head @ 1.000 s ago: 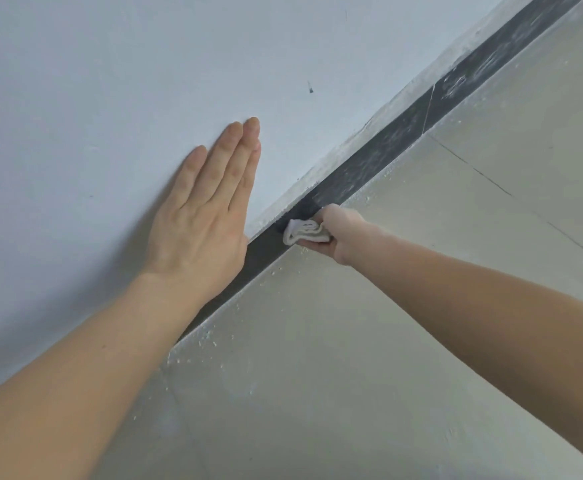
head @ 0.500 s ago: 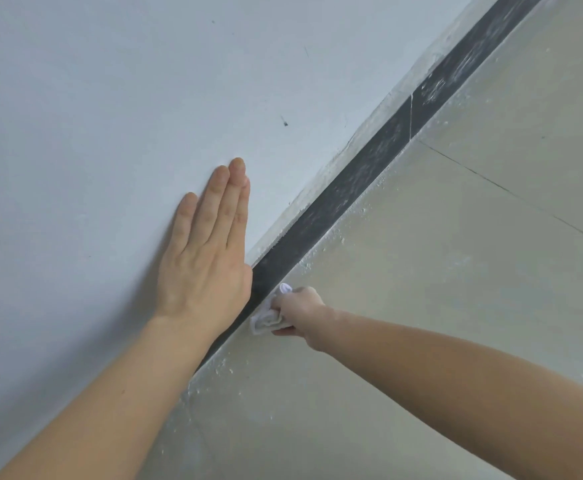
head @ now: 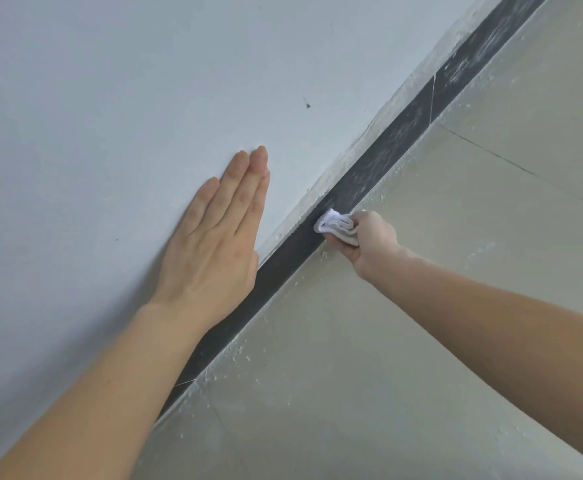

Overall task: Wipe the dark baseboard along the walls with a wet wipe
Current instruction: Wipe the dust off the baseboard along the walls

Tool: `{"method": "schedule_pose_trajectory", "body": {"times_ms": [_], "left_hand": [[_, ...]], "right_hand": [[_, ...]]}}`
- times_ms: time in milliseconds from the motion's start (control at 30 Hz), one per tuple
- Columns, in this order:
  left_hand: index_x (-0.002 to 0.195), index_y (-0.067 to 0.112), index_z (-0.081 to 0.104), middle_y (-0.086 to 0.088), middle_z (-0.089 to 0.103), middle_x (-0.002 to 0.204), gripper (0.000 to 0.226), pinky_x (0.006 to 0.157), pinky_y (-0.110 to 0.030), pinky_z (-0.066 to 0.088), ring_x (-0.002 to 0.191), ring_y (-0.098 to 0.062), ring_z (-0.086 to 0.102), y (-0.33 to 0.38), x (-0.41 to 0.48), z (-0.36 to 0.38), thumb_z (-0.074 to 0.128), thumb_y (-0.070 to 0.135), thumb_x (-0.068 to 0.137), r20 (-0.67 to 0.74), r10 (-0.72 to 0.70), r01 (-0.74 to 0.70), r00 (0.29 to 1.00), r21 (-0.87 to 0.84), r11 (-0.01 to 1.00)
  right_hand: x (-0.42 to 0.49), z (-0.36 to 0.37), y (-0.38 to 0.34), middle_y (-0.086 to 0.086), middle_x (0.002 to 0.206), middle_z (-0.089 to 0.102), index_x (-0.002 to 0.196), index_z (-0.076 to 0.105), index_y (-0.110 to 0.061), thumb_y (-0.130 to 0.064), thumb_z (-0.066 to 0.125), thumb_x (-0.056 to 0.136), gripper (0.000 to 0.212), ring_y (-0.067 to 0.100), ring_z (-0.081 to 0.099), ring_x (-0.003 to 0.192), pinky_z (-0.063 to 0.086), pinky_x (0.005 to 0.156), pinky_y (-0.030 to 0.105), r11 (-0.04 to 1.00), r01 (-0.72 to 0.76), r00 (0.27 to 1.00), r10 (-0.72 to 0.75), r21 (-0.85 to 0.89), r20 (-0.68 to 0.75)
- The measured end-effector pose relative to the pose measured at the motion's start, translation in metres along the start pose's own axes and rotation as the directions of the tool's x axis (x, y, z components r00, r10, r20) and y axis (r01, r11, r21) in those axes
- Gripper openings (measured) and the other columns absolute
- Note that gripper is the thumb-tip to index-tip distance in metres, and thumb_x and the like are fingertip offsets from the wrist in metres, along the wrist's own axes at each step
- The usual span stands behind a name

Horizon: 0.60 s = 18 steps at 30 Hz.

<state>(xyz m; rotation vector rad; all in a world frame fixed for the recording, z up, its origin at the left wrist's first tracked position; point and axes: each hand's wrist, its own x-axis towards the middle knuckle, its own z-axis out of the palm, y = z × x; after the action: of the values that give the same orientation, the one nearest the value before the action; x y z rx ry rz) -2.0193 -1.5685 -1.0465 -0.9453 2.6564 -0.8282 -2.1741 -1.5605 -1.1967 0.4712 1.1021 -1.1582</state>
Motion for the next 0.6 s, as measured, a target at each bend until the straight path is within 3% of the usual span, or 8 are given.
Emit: {"method": "schedule_pose_trajectory", "body": {"times_ms": [67,133,233,300,367,433,500,600], "left_hand": [[0.150,0.001,0.013,-0.008,0.006,0.159,0.073,0.119,-0.033,-0.002,0.147,-0.022,0.004,-0.003,-0.001,-0.001,0.028,0.005,0.078,-0.012,0.026,-0.026,1.000,-0.013,1.000],[0.150,0.000,0.015,-0.009,0.007,0.159,0.071,0.119,-0.033,-0.002,0.146,-0.023,0.005,-0.009,-0.003,0.000,0.026,0.001,0.080,-0.018,0.075,-0.074,0.997,0.024,0.997],[0.150,0.000,0.010,-0.008,0.002,0.160,0.068,0.119,-0.033,-0.003,0.147,-0.021,0.002,-0.017,-0.007,0.003,0.020,-0.002,0.084,0.013,0.157,-0.157,0.988,0.134,0.978],[0.150,0.001,0.005,-0.008,0.000,0.160,0.064,0.118,-0.033,-0.002,0.147,-0.020,0.001,-0.020,-0.009,0.004,0.005,-0.003,0.086,0.026,0.191,-0.192,0.981,0.196,0.962],[0.150,0.001,0.003,-0.008,-0.001,0.160,0.064,0.119,-0.034,-0.001,0.147,-0.020,0.002,-0.021,-0.011,0.003,-0.002,-0.005,0.086,0.042,0.210,-0.214,0.977,0.233,0.949],[0.150,0.001,0.004,-0.009,-0.001,0.159,0.064,0.119,-0.034,0.000,0.147,-0.021,0.002,-0.022,-0.012,0.003,0.001,-0.004,0.086,0.063,0.238,-0.246,0.969,0.254,0.935],[0.150,0.001,0.007,-0.010,0.001,0.159,0.066,0.118,-0.034,0.002,0.147,-0.023,0.004,-0.024,-0.012,0.004,-0.006,-0.005,0.086,0.065,0.248,-0.256,0.967,0.248,0.934],[0.148,0.001,0.015,-0.010,0.009,0.159,0.071,0.118,-0.034,0.005,0.146,-0.023,0.010,-0.025,-0.011,0.003,-0.017,-0.001,0.085,0.054,0.224,-0.230,0.973,0.169,0.958]], "right_hand": [[-0.009,-0.003,0.003,0.015,0.081,0.067,0.102,0.065,0.006,0.001,0.052,0.087,0.021,0.021,0.066,0.053,0.061,0.069,0.033,0.998,0.000,0.999,-0.002,-0.069,-0.032],[-0.026,0.000,0.030,0.012,0.081,0.061,0.090,0.061,0.003,0.006,0.050,0.089,0.011,0.021,0.062,0.059,0.060,0.073,0.034,0.960,-0.039,0.998,0.051,-0.279,0.035],[-0.035,0.017,0.097,0.009,0.089,0.063,0.115,0.056,0.002,0.003,0.042,0.093,0.026,0.019,0.063,0.056,0.060,0.066,0.031,0.853,-0.171,0.956,0.265,-0.493,0.127],[-0.033,0.032,0.122,0.011,0.105,0.064,0.115,0.055,0.000,0.001,0.040,0.094,0.026,0.017,0.063,0.060,0.060,0.067,0.028,0.821,-0.189,0.935,0.318,-0.538,0.158],[-0.033,0.043,0.121,0.013,0.109,0.056,0.106,0.050,-0.005,0.000,0.040,0.096,0.015,0.017,0.059,0.070,0.059,0.059,0.024,0.848,-0.130,0.941,0.268,-0.514,0.205],[-0.032,0.044,0.103,0.014,0.100,0.055,0.106,0.049,-0.004,0.003,0.040,0.096,0.015,0.017,0.060,0.068,0.057,0.052,0.022,0.884,-0.099,0.945,0.227,-0.456,0.235],[-0.032,0.039,0.076,0.017,0.089,0.059,0.093,0.054,0.006,0.009,0.042,0.092,0.013,0.019,0.064,0.062,0.059,0.057,0.026,0.905,-0.087,0.950,0.201,-0.416,0.239],[-0.031,0.028,0.031,0.022,0.083,0.061,0.089,0.054,0.010,0.010,0.036,0.091,0.018,0.024,0.064,0.056,0.058,0.048,0.024,0.976,-0.104,0.973,0.140,-0.192,0.183]]}}
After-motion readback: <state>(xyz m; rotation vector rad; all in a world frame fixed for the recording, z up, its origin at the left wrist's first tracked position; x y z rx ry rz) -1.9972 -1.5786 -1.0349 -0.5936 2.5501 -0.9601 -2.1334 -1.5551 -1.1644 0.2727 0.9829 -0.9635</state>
